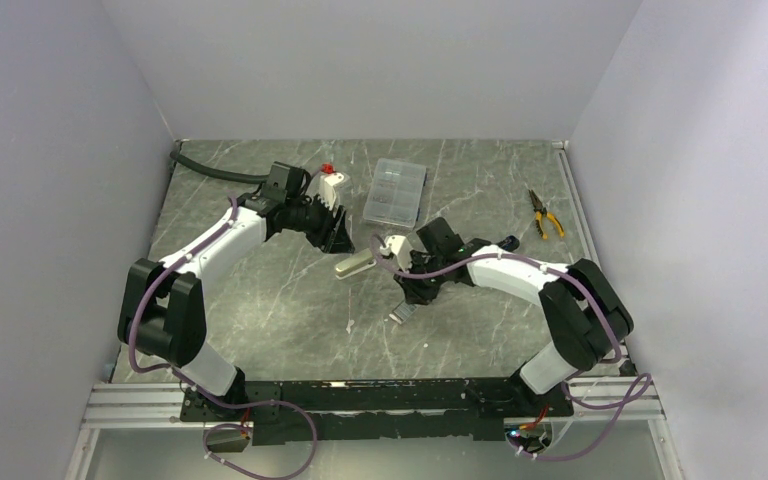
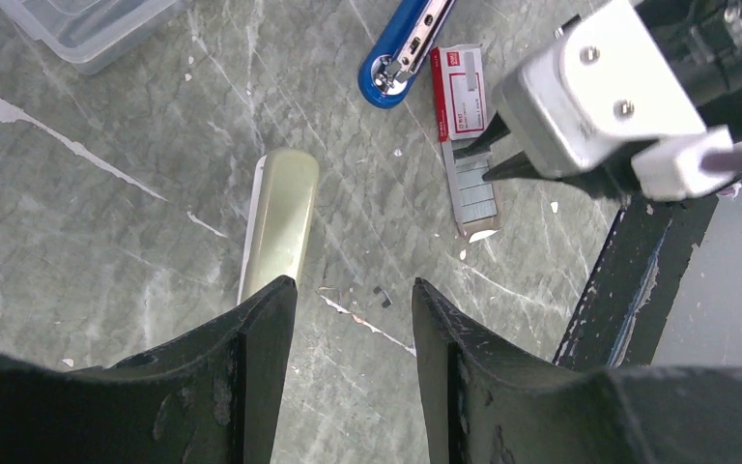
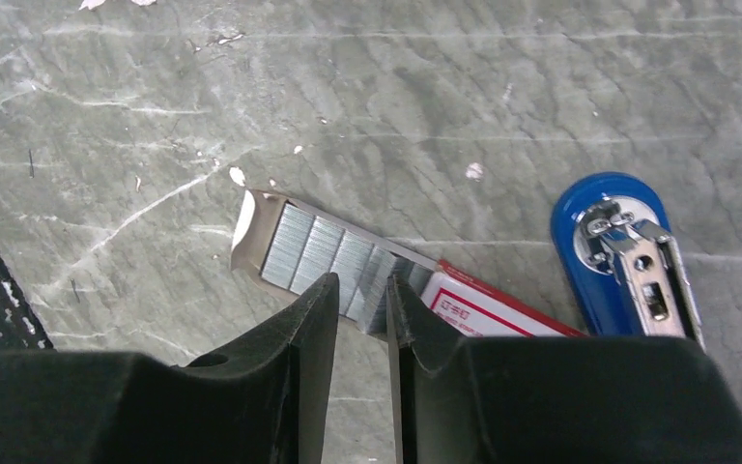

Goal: Load the staples into the stapler

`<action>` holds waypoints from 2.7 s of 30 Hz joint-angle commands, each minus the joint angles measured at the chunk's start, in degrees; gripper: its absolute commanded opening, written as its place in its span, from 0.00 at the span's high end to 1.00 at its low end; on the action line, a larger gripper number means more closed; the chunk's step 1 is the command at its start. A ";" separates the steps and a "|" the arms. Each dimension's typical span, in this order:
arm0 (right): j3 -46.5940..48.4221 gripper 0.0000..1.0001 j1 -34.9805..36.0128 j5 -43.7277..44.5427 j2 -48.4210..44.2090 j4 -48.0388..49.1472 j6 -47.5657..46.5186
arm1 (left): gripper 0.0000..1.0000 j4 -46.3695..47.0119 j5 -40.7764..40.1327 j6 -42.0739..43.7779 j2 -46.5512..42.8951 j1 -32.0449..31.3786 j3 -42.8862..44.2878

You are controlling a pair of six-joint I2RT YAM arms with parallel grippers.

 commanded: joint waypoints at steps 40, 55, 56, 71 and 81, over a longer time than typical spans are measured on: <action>2.80 0.90 -1.99 2.13 5.13 -1.23 1.97 | 0.48 1.19 3.68 3.94 -0.53 -0.39 -0.88; 5.45 0.89 -8.44 -9.02 9.51 -4.84 0.84 | 0.49 1.92 3.87 5.44 -0.51 -2.22 -1.45; 5.54 0.87 -8.42 -8.82 9.61 -5.16 0.82 | 0.49 1.90 3.87 5.52 -0.52 -2.26 -1.37; 3.26 0.65 -0.94 5.11 8.01 -3.94 0.30 | 0.49 1.98 3.32 5.11 0.40 -2.45 -1.24; 2.93 0.79 3.67 16.76 9.85 -4.19 -0.10 | 0.49 1.89 2.66 5.13 -0.28 -2.45 -1.67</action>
